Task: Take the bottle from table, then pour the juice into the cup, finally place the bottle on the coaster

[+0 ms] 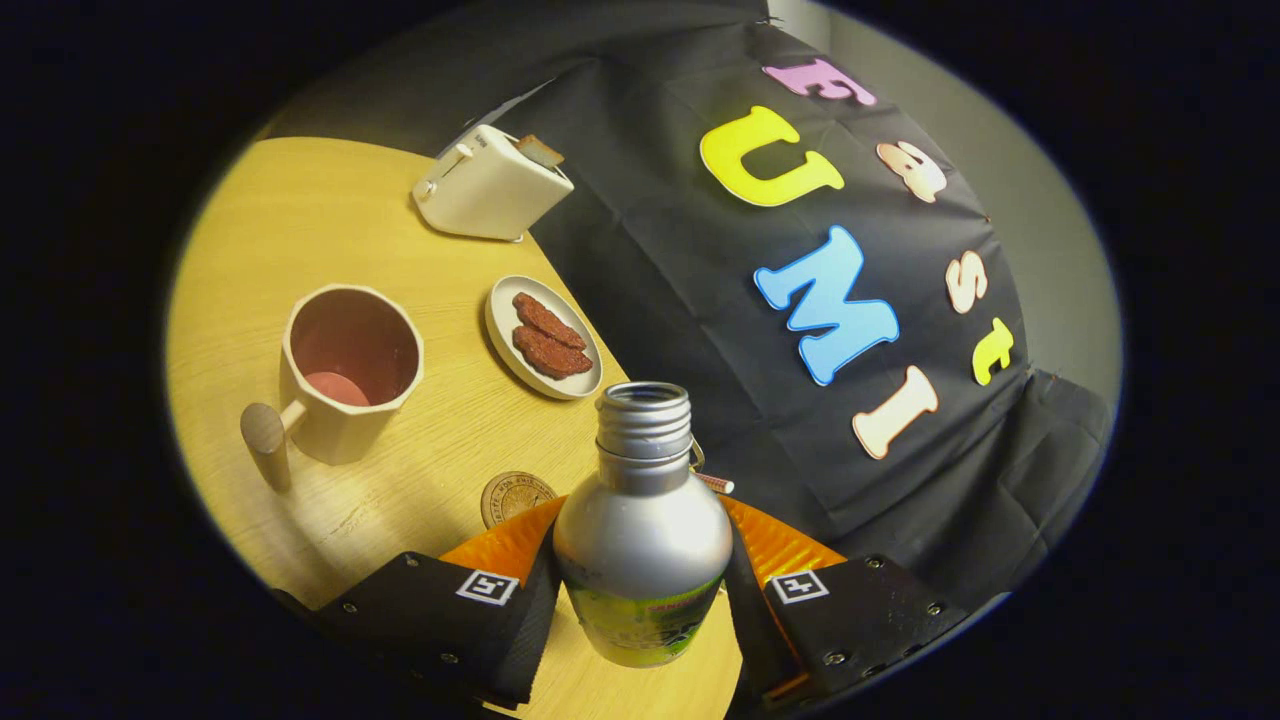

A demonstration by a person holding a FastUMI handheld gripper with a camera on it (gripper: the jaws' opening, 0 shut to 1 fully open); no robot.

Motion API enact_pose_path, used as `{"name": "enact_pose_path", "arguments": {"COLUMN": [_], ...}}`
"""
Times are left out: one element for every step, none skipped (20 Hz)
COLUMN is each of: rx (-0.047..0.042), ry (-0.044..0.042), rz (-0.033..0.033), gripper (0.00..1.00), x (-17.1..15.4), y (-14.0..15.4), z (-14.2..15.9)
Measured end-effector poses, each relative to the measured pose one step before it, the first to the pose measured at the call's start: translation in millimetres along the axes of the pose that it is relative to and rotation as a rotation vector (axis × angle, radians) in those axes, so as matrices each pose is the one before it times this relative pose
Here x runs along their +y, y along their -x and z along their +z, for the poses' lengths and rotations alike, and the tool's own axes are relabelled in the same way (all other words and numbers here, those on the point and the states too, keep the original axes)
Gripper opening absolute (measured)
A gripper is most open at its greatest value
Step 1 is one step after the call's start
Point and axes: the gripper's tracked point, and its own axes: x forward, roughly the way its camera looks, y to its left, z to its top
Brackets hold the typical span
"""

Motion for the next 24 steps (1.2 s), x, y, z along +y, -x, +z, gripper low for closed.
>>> {"name": "enact_pose_path", "arguments": {"rx": [-0.00659,-0.00652,-0.00621,-0.00831,-0.00713,-0.00564,-0.00810,-0.00580,-0.00171,-0.00294,-0.00034,0.00176,-0.00489,-0.00471,-0.00705,-0.00634,-0.00873,-0.01009,-0.00859,-0.00476,-0.00060,-0.00087,-0.00094,-0.00135], "ry": [0.02897,0.02846,0.03019,0.02824,0.02946,0.02767,0.02670,0.03206,0.03975,0.03947,0.03417,0.02549,0.01555,0.01073,0.01704,0.02562,0.02800,0.01916,0.01711,0.01854,0.02128,0.01531,0.01376,0.01490], "rz": [-0.00060,-0.00087,0.00051,0.00328,0.00137,0.00218,0.00386,0.00699,0.00716,0.00600,0.00538,0.00300,0.00381,0.00096,-0.00110,-0.00368,-0.00401,-0.00536,-0.00226,-0.00424,-0.00312,-0.00335,-0.00009,-0.00211], "gripper": [0.77,0.77,0.77,0.77,0.77,0.77,0.77,0.77,0.77,0.77,0.77,0.77,0.77,0.77,0.77,0.77,0.77,0.77,0.77,0.77,0.77,0.77,0.77,0.77], "x": [1.47,1.46,2.37,-1.12,0.82,1.17,2.24,0.31,1.30,1.05,1.25,3.41,-0.28,1.66,0.37,-0.74,-0.78,-0.50,-1.62,-1.08,-1.32,-0.68,0.36,-1.37], "y": [-0.54,-1.34,-0.59,-4.29,-0.17,-0.66,0.34,-2.09,-1.63,-3.06,-0.82,-1.04,0.37,-0.22,1.45,-0.18,0.16,0.43,-0.54,-1.44,-2.01,-2.70,-1.90,-1.23], "z": [3.40,2.50,2.16,2.01,3.41,0.53,1.36,1.62,0.72,-0.43,-0.52,-1.94,2.33,2.41,4.45,4.56,3.40,2.38,2.37,1.16,0.69,0.97,0.29,1.18]}}
